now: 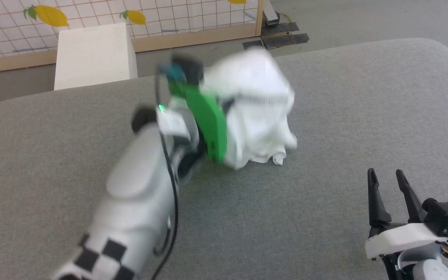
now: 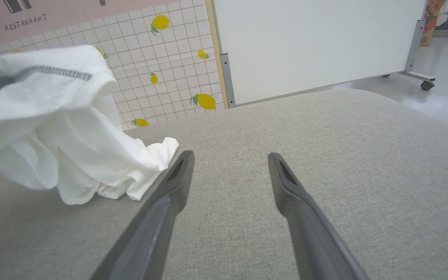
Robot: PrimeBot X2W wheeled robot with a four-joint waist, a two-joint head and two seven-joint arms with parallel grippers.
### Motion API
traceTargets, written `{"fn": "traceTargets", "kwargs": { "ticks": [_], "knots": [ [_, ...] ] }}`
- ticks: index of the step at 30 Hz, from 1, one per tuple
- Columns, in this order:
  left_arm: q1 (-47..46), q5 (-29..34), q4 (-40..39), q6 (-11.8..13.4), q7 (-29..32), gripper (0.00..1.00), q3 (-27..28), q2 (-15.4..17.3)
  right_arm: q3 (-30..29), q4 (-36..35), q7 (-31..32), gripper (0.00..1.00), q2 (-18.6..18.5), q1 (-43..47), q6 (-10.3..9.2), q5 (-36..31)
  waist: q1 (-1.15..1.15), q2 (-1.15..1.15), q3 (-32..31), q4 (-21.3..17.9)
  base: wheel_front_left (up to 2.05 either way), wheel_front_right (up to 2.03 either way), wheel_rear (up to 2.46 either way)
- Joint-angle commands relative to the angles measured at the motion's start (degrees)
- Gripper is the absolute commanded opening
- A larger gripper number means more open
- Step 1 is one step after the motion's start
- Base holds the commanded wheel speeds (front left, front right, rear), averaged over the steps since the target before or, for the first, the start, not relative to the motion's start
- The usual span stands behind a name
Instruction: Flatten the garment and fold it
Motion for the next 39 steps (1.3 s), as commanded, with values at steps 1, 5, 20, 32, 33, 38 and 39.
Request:
{"fn": "traceTargets", "kwargs": {
  "ticks": [1,5,20,32,33,38,39],
  "knots": [
    [3.0,-0.6,0.6,-0.4,0.7,0.00,-1.7,0.0,0.0,-0.2,-0.3,1.00,0.0,-0.7,-0.06,-0.3,0.00,0.00,0.0,0.2,0.00,0.00,0.00],
    [13.2,-1.7,3.0,-0.4,6.6,0.00,-8.9,0.6,-0.2,-0.1,-0.3,1.00,0.0,0.0,-0.06,-0.3,0.00,0.00,-0.4,2.2,0.00,0.00,0.00],
    [18.6,-17.1,-14.2,5.1,1.7,1.00,9.2,4.0,0.1,-0.4,0.5,1.00,0.0,1.0,-0.06,-0.4,0.00,0.00,-4.1,8.3,0.00,0.00,0.00],
    [32.8,1.9,-27.2,11.8,-31.6,1.00,16.6,11.7,0.0,0.5,14.4,1.00,0.0,-4.0,-0.06,-0.3,0.00,0.00,-3.8,11.8,0.00,0.00,0.00],
    [34.3,3.1,-27.5,12.3,-32.9,1.00,16.3,11.3,-0.2,0.9,16.6,1.00,0.0,-5.2,-0.06,-1.0,0.00,0.00,-3.6,12.1,0.00,0.00,0.00],
    [39.4,8.4,-29.0,13.8,-35.0,1.00,15.0,9.5,0.4,4.2,29.0,1.00,0.0,-12.5,-0.06,-6.4,0.00,0.00,-1.7,13.6,0.00,0.00,0.00],
    [40.0,9.0,-29.2,13.8,-35.1,1.00,14.9,9.1,0.8,5.1,31.6,1.00,0.0,-13.8,-0.06,-7.3,0.00,0.00,-1.4,13.9,0.00,0.00,0.00]
  ]
}}
